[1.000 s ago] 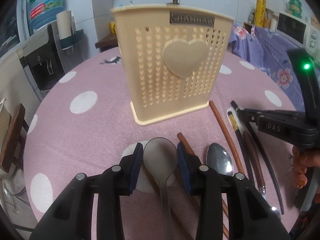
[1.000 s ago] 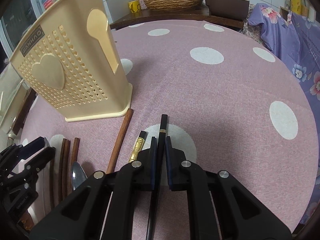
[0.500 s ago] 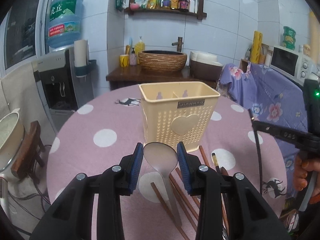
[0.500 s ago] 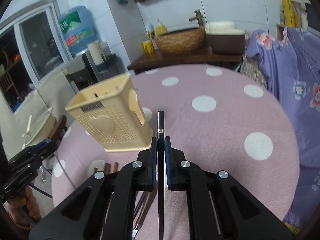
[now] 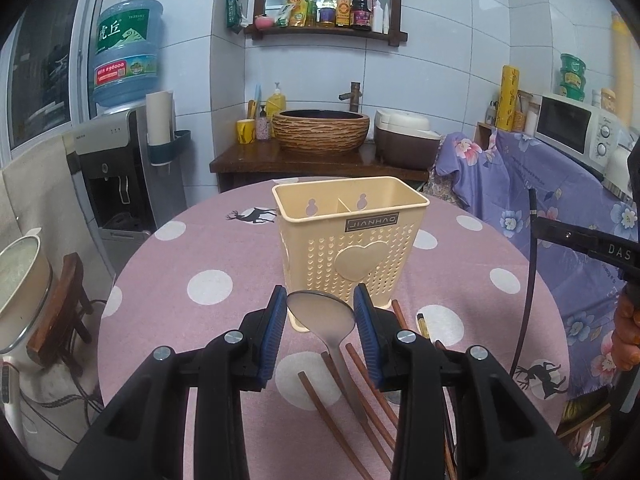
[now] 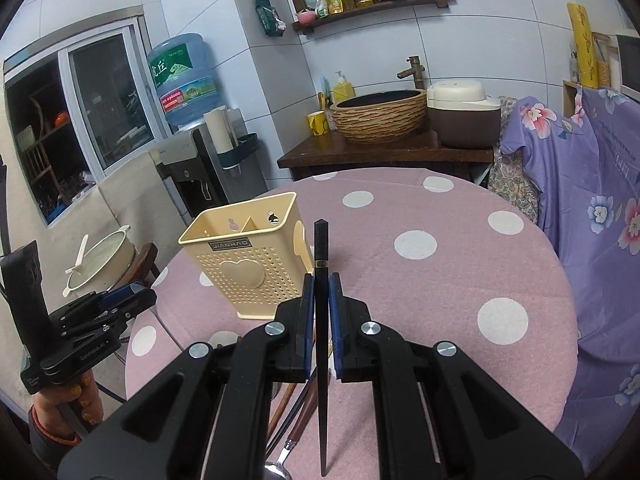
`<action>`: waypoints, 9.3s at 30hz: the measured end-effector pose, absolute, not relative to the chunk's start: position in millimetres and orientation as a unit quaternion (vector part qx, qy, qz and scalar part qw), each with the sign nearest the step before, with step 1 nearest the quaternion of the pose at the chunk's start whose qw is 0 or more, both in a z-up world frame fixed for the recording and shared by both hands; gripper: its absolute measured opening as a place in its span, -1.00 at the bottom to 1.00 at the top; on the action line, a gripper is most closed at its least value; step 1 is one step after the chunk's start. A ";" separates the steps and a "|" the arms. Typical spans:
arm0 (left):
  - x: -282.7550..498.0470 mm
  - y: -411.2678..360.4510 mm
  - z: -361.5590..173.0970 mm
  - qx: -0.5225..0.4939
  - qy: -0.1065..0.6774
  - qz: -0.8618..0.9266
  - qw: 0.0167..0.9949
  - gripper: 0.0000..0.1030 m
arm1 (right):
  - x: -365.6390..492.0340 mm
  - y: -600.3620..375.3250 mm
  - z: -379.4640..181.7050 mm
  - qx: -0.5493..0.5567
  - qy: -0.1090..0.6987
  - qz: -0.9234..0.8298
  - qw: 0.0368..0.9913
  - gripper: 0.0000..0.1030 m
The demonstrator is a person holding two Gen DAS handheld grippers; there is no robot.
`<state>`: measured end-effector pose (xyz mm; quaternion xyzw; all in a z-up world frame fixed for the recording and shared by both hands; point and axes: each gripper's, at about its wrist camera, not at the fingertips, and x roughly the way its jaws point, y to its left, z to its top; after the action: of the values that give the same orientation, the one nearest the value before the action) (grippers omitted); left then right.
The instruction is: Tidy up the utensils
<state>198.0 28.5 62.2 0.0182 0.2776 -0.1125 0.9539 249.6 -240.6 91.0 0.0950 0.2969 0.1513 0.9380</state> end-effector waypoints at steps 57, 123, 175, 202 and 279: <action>291.7 7.2 96.4 0.040 0.240 -0.060 0.968 -0.32 | 344.4 -162.9 155.4 0.083 0.252 0.166 0.950 -0.85; 178.4 64.2 -23.2 -0.057 0.351 -0.017 0.935 0.79 | 243.5 -184.5 -22.0 0.053 0.408 0.110 0.905 -0.10; 219.9 11.0 -48.3 -0.021 0.438 -0.046 0.897 -0.57 | 279.0 -177.2 -48.7 0.006 0.459 0.104 0.882 -0.75; 231.7 18.6 -48.6 -0.057 0.432 -0.053 0.899 -0.81 | 294.8 -168.8 -44.2 0.013 0.459 0.116 0.881 -0.72; 164.4 45.8 89.5 -0.105 0.234 -0.115 0.960 -0.85 | 399.5 -177.8 -45.8 0.050 0.447 0.116 0.886 -0.74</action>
<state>164.4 45.8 89.5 -0.1054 0.2342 -0.1155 0.9595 399.5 -177.8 -45.8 0.0504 0.4470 0.1160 0.8855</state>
